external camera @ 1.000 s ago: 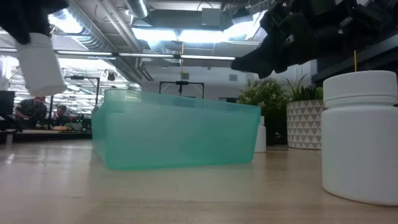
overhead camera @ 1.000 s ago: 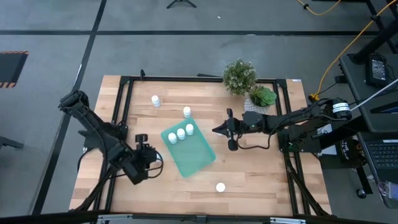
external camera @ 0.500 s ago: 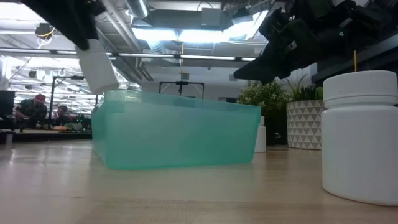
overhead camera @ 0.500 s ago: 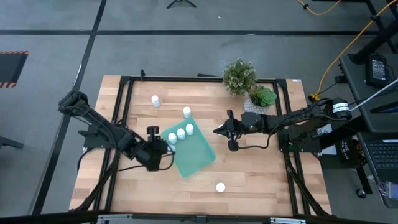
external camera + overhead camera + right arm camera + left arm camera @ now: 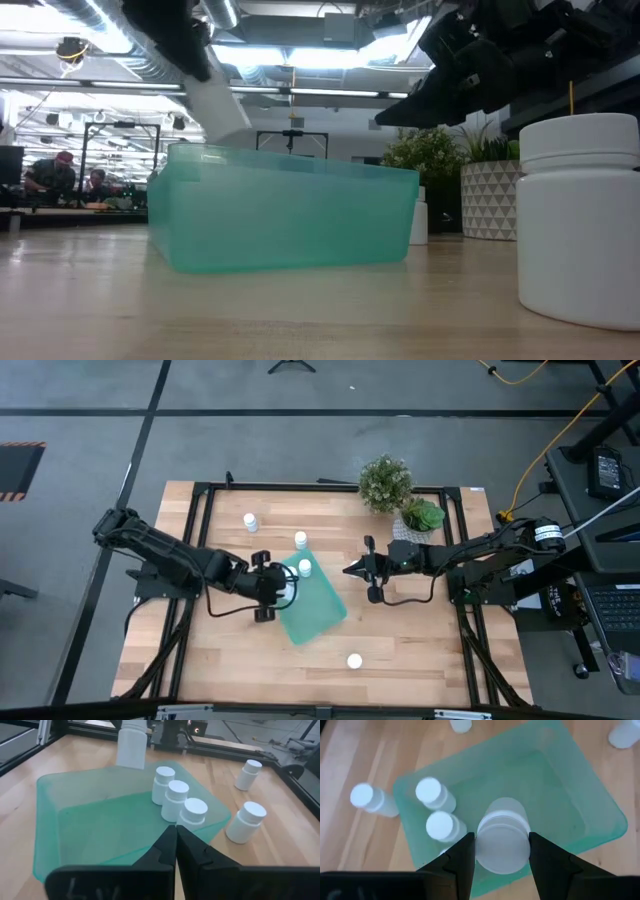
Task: Pick and place pill bottles into a basket
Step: Put the white medicine bottle into the green bin
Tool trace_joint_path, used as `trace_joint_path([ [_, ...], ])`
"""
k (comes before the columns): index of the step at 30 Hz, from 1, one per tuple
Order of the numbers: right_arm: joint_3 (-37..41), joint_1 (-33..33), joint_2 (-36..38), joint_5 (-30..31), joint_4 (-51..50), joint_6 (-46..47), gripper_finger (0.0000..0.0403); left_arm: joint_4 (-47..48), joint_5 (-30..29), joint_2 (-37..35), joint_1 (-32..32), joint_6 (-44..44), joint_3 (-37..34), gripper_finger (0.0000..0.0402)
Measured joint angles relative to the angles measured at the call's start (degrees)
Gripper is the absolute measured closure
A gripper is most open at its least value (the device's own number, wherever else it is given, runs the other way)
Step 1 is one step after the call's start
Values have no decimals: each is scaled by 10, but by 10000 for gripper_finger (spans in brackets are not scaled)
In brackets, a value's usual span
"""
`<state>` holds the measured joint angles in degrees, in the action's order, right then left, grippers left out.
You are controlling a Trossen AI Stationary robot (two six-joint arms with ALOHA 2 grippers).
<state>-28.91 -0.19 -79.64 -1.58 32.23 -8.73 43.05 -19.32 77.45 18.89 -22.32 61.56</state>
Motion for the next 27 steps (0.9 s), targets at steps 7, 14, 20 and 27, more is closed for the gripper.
trace_joint_path([
  [7, 0, 0, 0, 0, -4, -4, 391, 55, -6, 37, 0, 5, 63, 250],
  [14, 0, 0, 0, 0, -4, 10, 391, 203, -2, 124, 3, -36, 165, 250],
  [20, 0, 0, 0, 0, -4, 11, 391, 245, 24, 187, 3, -7, 218, 250],
  [27, 0, 0, 0, 0, -4, 23, 391, 247, 21, 216, 3, 20, 223, 250],
])
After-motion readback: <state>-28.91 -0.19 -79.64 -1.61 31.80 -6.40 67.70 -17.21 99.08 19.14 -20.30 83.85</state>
